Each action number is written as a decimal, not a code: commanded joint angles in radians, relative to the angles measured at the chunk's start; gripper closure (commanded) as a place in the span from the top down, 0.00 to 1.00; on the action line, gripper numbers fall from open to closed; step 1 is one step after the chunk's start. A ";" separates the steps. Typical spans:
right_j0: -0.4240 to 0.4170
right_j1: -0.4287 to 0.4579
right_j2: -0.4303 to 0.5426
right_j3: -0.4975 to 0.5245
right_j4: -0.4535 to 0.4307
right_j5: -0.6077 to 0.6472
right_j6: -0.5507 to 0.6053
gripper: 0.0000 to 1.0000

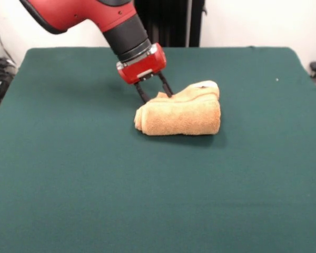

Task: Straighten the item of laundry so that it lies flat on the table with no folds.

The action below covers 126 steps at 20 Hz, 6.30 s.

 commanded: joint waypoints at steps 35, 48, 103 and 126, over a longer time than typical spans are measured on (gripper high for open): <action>0.144 -0.199 0.058 0.018 0.010 0.188 0.018 0.00; 0.218 -0.727 0.070 0.229 0.304 0.360 0.124 0.00; 0.339 -0.962 -0.060 0.154 0.362 0.570 0.221 0.00; 0.697 -0.820 -0.384 0.047 0.366 0.444 0.445 0.00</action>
